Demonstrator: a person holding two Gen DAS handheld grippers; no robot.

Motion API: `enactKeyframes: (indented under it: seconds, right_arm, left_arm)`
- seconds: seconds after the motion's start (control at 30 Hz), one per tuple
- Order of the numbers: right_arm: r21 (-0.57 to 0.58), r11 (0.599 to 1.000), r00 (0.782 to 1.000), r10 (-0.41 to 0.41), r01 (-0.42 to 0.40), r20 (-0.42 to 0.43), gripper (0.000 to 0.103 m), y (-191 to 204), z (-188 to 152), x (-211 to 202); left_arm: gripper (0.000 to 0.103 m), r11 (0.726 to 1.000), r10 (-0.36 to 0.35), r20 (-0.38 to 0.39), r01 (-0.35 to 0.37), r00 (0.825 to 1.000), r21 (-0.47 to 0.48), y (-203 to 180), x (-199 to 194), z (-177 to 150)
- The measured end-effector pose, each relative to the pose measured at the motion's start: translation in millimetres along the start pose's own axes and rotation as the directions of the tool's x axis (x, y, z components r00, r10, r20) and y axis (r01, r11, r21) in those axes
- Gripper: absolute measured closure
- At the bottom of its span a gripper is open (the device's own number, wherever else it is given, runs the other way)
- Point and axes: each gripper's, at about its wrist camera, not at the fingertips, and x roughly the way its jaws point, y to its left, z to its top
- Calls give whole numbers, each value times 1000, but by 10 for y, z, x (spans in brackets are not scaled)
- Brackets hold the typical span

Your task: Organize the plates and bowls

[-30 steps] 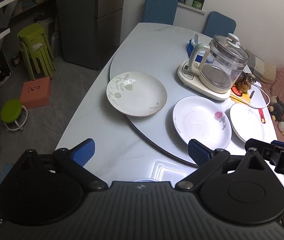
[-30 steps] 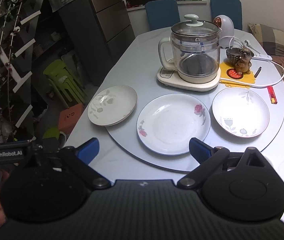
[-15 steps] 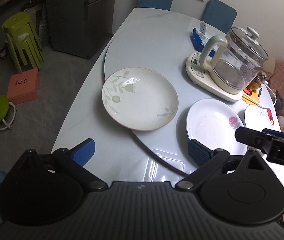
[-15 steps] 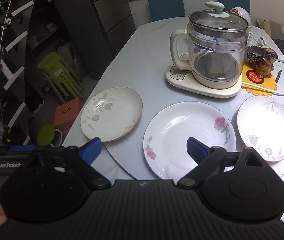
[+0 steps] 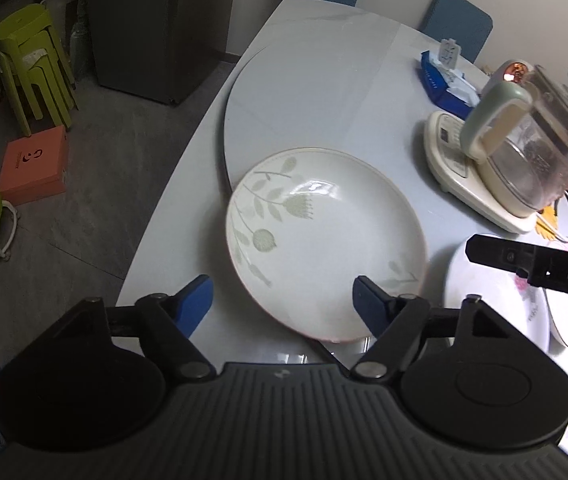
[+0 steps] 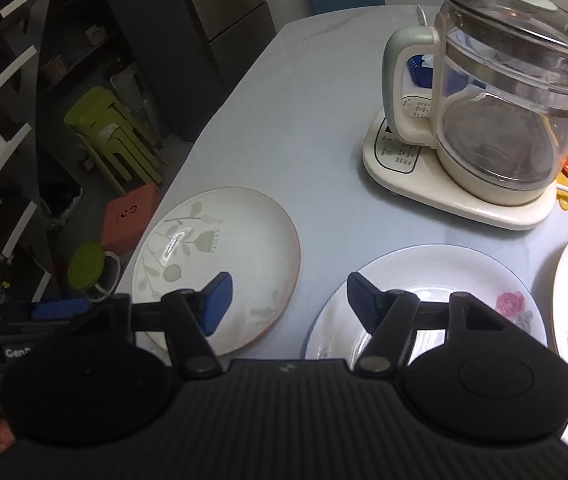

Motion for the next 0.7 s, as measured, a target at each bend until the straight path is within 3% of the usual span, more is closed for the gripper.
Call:
enactKeyframes:
  seconds: [0.13,0.4,0.53,0.63,0.7]
  right_arm:
    - [-20,1000,1000,-13,12,-26,45,31,97,290]
    - [-18,999,998,-46,45,-50,52,29,181,689]
    - [-21,998,996,-55,53,-70,58,16,202,860]
    - [-5,999,996,-46,46,-76,68,-10,210,933]
    - [-3,999,996,-41,41,-84,71,-17,219,968]
  left_arm:
    - [37,1000,-8,-14,8,1000,-26,132,260,90]
    - [45,997,-15,-16,14,1000,-72,279,607,193]
    - [61,997,-31,-41,28,999,-69,300,756,196]
    - [70,997,-26,-61,22,998,-68,309,868,205]
    - [70,996,-37,-55,32,998,-85,327,899,210]
